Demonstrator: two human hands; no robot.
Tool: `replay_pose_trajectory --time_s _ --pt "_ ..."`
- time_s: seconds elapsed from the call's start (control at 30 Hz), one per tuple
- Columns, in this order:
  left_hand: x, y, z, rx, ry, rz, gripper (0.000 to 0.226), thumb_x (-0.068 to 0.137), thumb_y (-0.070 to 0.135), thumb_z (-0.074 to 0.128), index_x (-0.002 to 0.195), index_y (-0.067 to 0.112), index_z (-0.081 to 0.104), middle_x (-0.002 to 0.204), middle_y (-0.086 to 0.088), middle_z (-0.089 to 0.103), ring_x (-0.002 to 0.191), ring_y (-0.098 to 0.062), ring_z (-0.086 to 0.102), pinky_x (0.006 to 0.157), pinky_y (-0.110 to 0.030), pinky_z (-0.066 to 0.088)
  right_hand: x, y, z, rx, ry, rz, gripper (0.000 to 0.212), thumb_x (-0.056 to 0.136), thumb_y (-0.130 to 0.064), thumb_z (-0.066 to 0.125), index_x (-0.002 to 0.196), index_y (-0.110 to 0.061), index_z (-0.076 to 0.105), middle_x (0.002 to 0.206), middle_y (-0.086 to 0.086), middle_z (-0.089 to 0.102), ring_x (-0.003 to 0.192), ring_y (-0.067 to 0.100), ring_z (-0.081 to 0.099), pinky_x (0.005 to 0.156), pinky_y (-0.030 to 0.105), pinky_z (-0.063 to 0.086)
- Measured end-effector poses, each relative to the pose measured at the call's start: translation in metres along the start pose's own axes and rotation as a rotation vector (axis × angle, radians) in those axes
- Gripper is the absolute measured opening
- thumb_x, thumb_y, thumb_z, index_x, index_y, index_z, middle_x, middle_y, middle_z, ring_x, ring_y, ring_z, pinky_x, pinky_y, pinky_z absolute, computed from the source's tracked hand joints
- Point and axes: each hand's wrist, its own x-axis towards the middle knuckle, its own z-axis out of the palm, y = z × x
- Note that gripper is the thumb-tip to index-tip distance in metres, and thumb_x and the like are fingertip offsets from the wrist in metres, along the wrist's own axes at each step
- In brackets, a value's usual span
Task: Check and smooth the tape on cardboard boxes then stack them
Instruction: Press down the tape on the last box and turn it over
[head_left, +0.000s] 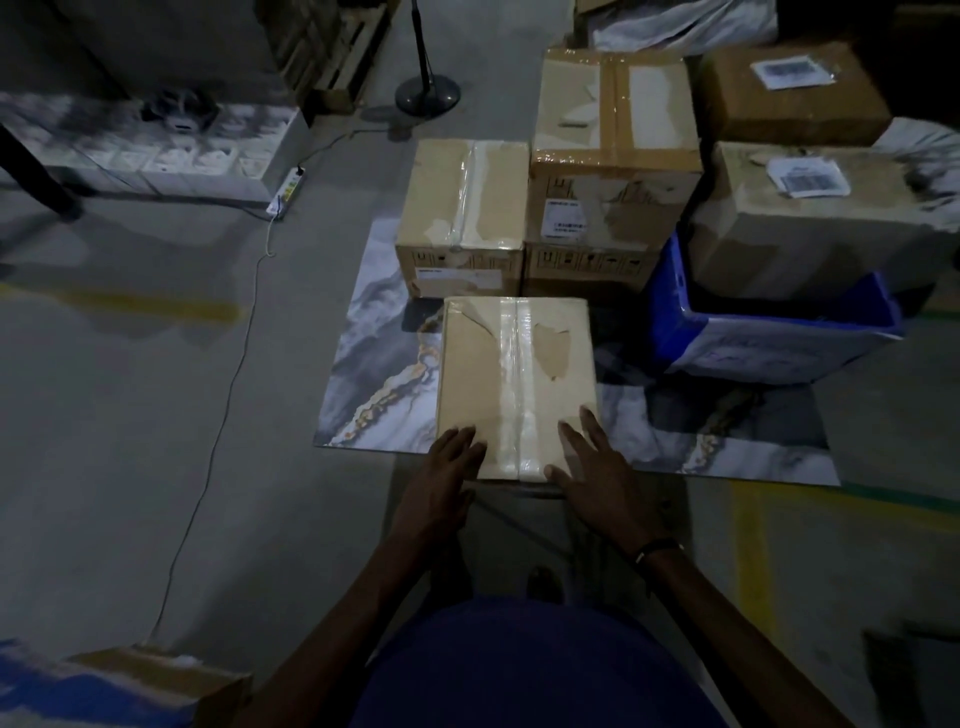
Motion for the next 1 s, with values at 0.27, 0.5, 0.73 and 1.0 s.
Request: replay_pose_trajectory --time_s 0.27,0.5,0.73,1.0 --pt "0.005 0.003 -0.010 -0.070 0.122 -0.031 0.048 0.082 0.005 0.082 0.128 0.007 0.069 0.140 -0.012 0.062 0.135 -0.030 0.053 0.111 -0.038 0.044 0.000 0.006 -0.009 -0.015 -0.019 -0.038 0.104 0.074 -0.065 0.072 0.160 -0.025 0.029 0.170 -0.003 0.003 0.152 0.030 0.024 0.120 0.050 0.025" --pt "0.008 0.024 -0.051 -0.094 0.335 0.033 0.036 0.085 0.007 0.077 0.121 0.009 0.073 0.127 -0.008 0.070 0.120 -0.024 0.064 0.101 -0.034 0.052 -0.002 -0.012 -0.046 0.076 0.239 -0.168 0.068 0.080 -0.033 0.086 0.140 -0.016 0.060 0.155 0.005 0.048 0.139 0.022 0.049 0.114 0.044 0.041" --pt "0.045 0.052 -0.119 -0.164 0.493 0.064 0.026 0.093 0.020 0.074 0.118 0.013 0.074 0.113 -0.002 0.075 0.103 -0.015 0.069 0.088 -0.029 0.056 0.021 -0.056 -0.112 0.190 0.390 -0.203 0.040 0.087 -0.049 0.076 0.119 -0.025 0.071 0.128 -0.006 0.065 0.111 0.008 0.060 0.095 0.032 0.052" --pt "0.108 0.049 -0.139 -0.131 0.501 0.001 0.031 0.090 0.024 0.073 0.119 0.012 0.073 0.117 -0.007 0.073 0.105 -0.021 0.068 0.092 -0.036 0.055 0.063 -0.081 -0.151 0.068 0.494 -0.175 0.045 0.085 -0.058 0.074 0.114 -0.023 0.074 0.117 0.000 0.066 0.091 0.012 0.064 0.072 0.028 0.047"
